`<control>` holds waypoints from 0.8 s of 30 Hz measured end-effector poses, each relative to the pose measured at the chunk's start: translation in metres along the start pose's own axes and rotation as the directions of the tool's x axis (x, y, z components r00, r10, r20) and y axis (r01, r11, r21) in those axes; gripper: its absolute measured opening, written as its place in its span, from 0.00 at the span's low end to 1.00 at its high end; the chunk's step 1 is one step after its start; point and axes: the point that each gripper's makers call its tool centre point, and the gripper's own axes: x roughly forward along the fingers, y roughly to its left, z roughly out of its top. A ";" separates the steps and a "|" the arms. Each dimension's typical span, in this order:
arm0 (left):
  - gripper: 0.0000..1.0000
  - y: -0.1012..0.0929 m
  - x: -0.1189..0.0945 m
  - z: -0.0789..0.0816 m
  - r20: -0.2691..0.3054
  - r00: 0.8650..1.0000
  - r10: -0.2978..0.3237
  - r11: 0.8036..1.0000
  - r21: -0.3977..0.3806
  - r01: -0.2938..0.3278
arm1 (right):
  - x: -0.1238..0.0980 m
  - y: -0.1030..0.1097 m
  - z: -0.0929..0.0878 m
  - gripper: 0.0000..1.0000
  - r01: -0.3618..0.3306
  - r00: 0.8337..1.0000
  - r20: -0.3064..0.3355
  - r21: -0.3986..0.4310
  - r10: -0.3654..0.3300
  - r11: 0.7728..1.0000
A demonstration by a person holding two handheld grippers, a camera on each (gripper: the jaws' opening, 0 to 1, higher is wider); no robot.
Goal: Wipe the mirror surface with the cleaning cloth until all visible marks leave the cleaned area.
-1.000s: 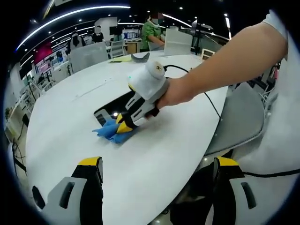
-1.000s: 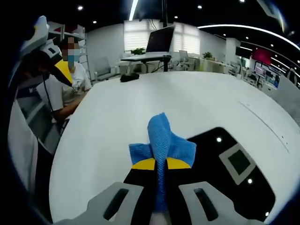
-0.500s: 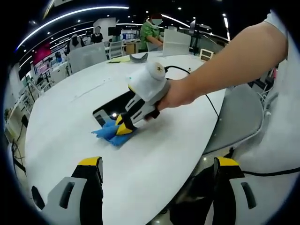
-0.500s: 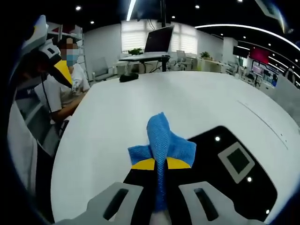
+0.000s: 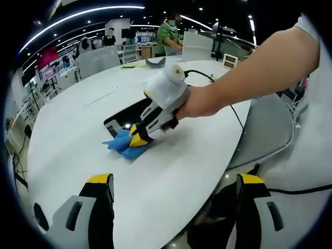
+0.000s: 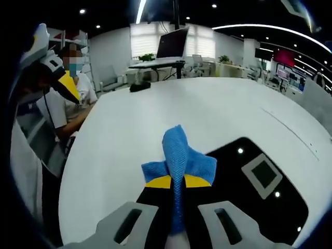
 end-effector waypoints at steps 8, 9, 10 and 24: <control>0.99 0.004 -0.004 0.005 0.015 1.000 0.010 1.000 -0.005 -0.010 | -0.013 0.007 0.029 0.02 0.006 1.000 0.030 -0.039 -0.005 0.999; 0.99 0.005 -0.004 0.005 0.018 1.000 0.011 1.000 -0.008 -0.011 | -0.014 0.007 0.034 0.02 0.008 0.999 0.046 -0.031 -0.007 0.999; 0.99 0.005 -0.004 0.005 0.016 1.000 0.011 1.000 -0.013 -0.011 | -0.016 0.008 0.038 0.02 0.005 0.998 0.058 -0.026 -0.004 1.000; 0.99 0.003 -0.012 0.008 0.032 0.999 0.026 1.000 0.000 -0.026 | -0.031 0.013 0.055 0.02 0.009 0.995 0.099 -0.042 -0.005 0.999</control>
